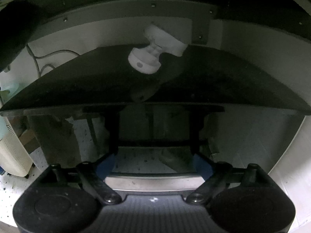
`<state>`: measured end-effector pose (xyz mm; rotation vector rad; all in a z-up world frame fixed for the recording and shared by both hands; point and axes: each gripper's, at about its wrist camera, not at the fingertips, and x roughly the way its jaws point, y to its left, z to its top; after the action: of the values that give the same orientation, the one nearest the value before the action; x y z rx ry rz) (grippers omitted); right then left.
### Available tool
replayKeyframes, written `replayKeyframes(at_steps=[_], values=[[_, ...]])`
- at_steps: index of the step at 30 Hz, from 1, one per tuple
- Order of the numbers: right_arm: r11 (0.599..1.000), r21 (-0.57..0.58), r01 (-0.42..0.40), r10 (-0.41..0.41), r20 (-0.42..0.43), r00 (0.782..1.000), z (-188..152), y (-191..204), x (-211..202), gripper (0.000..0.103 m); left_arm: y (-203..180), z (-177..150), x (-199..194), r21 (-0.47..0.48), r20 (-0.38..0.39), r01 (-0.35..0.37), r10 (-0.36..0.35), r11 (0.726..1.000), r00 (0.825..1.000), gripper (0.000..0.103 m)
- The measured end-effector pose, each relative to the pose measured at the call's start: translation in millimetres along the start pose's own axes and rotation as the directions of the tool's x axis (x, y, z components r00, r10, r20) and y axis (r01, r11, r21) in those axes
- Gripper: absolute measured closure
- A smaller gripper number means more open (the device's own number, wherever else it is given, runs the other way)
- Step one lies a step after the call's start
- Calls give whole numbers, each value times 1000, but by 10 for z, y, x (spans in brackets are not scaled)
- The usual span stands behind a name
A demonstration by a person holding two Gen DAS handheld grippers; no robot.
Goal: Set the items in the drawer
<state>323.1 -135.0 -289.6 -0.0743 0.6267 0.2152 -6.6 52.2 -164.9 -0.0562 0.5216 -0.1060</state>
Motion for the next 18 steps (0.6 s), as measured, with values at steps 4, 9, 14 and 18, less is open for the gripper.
replayKeyframes(at_steps=[4, 9, 14, 18], values=[[1000, 2, 2, -2, 13, 1000, -43, 20, -115, 11, 39, 2, 20, -6, -5, -2, 2, 1000, 1000, 5], [998, 47, -36, 35, 10, 999, -165, -103, -352, 4, 58, 4, 53, -9, -7, -4, 4, 1000, 1000, 5], [998, 35, -60, 60, 18, 998, -329, -157, -653, 4, 58, 16, 93, -1, -7, -7, 7, 1000, 1000, 5], [997, -7, -78, 78, 24, 997, -414, -95, -990, 4, 67, 61, 109, 4, 8, -14, 14, 1000, 1000, 5]])
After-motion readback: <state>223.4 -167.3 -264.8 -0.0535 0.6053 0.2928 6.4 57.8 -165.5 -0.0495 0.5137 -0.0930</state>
